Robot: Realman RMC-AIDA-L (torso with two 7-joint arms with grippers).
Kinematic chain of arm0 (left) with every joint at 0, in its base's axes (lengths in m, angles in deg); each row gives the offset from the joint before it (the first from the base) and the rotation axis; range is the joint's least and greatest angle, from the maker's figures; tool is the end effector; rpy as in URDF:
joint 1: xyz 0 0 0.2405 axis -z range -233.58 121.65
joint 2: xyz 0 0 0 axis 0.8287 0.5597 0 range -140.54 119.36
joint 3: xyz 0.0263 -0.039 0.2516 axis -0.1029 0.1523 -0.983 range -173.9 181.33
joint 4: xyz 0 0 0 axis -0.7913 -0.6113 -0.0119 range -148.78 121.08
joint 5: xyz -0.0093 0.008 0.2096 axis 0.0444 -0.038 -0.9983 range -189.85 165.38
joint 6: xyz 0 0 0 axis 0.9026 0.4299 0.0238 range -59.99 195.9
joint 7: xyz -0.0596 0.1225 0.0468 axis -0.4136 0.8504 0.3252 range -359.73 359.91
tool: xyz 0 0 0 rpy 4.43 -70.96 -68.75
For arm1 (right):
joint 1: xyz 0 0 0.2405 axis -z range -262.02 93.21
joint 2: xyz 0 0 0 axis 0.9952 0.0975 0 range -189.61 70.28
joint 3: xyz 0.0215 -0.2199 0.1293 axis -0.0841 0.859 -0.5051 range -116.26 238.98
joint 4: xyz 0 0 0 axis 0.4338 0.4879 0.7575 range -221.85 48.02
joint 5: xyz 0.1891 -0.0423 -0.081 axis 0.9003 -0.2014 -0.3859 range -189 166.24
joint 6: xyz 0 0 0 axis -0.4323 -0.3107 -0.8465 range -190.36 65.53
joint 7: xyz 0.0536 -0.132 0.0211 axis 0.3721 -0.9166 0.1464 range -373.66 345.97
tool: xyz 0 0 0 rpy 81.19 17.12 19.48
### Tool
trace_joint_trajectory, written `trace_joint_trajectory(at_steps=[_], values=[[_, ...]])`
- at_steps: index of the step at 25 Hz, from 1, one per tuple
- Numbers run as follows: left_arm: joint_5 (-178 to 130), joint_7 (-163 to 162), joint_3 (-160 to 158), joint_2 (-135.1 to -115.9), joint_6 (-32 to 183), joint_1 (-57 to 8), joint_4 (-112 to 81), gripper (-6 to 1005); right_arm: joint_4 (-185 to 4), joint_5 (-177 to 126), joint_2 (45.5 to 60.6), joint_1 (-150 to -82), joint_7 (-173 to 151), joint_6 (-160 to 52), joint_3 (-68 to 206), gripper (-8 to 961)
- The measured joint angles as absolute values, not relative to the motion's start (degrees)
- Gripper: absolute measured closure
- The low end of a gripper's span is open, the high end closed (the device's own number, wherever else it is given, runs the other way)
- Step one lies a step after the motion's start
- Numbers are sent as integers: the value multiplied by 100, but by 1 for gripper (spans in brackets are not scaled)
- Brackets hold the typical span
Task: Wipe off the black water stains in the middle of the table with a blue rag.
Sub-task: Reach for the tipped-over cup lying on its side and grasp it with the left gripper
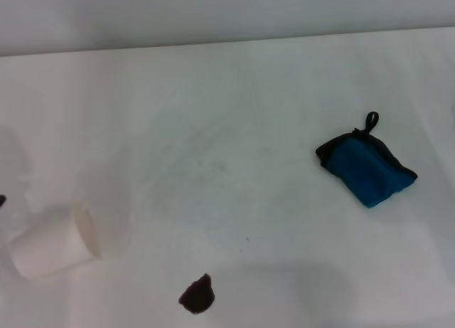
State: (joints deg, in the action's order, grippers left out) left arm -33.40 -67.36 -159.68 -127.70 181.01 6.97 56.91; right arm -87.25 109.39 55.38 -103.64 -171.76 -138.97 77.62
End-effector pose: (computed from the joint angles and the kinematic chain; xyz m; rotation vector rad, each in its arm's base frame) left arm -0.2567 0.3361 0.1244 -2.8104 -0.6547 0.2883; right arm 0.3967 0.2825 0.0623 -1.3537 0.6137 0.7203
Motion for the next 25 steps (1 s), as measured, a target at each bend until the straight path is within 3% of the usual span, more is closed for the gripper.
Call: trace_joint_trajectory(at_steps=[6,25], values=[[-3490,-6613,-15968,-12926,18099,820,5494,237,-8722,10943,5539,-10386,-17160,-13980,7684,543],[-3813,-6417,-15958,-12963,17669,601,4687,241,-8770,10947,5532,-10362,-17161,-13954,7534,543]])
